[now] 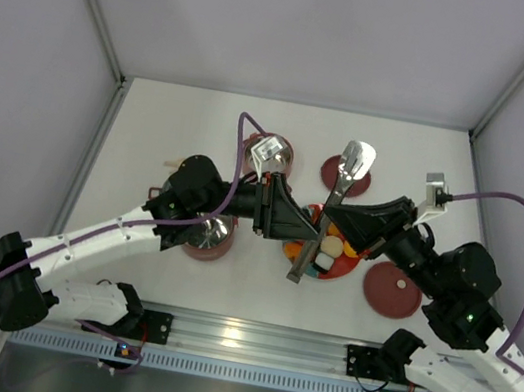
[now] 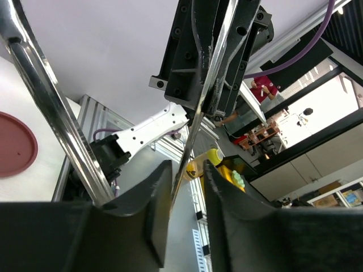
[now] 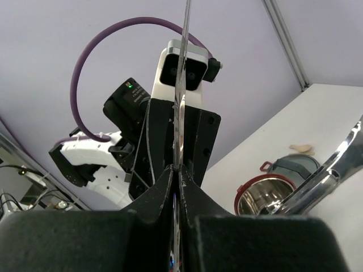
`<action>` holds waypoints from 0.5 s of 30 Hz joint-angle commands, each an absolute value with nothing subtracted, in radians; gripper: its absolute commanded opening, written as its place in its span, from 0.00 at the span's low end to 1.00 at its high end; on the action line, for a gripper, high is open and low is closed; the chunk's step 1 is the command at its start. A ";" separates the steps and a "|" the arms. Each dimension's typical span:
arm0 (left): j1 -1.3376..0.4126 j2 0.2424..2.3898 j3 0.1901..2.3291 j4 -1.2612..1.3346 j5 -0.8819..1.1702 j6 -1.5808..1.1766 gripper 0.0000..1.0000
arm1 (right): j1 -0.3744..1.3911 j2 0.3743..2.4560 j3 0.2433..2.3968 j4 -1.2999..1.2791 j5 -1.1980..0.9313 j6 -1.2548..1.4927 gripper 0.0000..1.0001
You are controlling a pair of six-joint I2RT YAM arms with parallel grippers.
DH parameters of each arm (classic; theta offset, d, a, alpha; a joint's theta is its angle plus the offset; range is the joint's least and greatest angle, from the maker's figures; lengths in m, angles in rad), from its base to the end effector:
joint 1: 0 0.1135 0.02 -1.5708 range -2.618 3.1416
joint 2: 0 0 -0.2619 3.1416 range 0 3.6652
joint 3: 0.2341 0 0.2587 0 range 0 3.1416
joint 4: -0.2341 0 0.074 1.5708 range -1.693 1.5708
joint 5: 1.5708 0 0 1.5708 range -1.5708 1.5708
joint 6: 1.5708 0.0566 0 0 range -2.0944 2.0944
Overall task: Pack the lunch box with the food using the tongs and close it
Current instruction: Pick up the clamp at the center of the board.
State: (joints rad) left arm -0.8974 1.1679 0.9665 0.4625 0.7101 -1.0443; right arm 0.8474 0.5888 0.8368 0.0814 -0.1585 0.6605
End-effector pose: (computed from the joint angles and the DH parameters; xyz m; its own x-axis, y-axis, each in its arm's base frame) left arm 0.1513 -0.2488 0.3931 -0.7712 -0.0846 -0.6310 0.6344 -0.1842 -0.7507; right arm 0.0955 0.1216 0.4209 -0.3457 0.5238 -0.7785 -0.7939 0.2790 0.5402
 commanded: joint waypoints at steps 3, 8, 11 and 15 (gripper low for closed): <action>-0.899 1.146 0.974 0.488 0.706 -1.014 0.46 | 0.864 0.595 0.864 0.118 -0.132 0.638 0.00; -0.899 1.117 0.992 0.405 0.657 -0.948 0.60 | 0.864 0.595 0.873 0.091 -0.107 0.644 0.00; -0.899 1.091 1.008 0.316 0.603 -0.884 0.64 | 0.864 0.594 0.877 0.078 -0.084 0.650 0.00; -0.899 1.051 1.025 0.186 0.509 -0.790 0.69 | 0.864 0.603 0.897 0.066 -0.069 0.672 0.00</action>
